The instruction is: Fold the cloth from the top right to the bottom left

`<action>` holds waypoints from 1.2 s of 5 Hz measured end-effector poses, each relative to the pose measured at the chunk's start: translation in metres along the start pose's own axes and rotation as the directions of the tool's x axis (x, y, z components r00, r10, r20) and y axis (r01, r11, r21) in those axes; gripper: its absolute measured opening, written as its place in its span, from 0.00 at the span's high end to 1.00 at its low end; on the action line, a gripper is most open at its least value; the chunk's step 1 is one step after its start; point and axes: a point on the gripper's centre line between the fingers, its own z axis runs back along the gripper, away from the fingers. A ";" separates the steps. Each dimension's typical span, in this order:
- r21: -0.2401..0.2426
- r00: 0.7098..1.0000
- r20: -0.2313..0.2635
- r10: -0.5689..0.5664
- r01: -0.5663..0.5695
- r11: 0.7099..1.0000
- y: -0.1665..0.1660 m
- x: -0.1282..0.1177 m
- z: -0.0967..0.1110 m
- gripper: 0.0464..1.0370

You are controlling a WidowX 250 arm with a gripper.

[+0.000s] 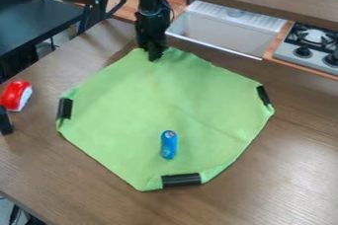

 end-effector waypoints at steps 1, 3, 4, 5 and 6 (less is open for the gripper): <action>-0.006 1.000 -0.007 0.008 -0.008 1.000 -0.001 -0.001 0.000 0.73; -0.055 1.000 0.013 0.017 -0.016 0.998 -0.007 -0.010 0.003 0.98; -0.095 0.999 0.041 0.006 -0.002 0.996 -0.019 -0.021 0.022 1.00; -0.103 0.995 0.093 -0.023 0.032 0.994 -0.036 -0.027 0.051 1.00; -0.111 0.984 0.148 -0.099 0.116 0.987 -0.072 -0.034 0.082 1.00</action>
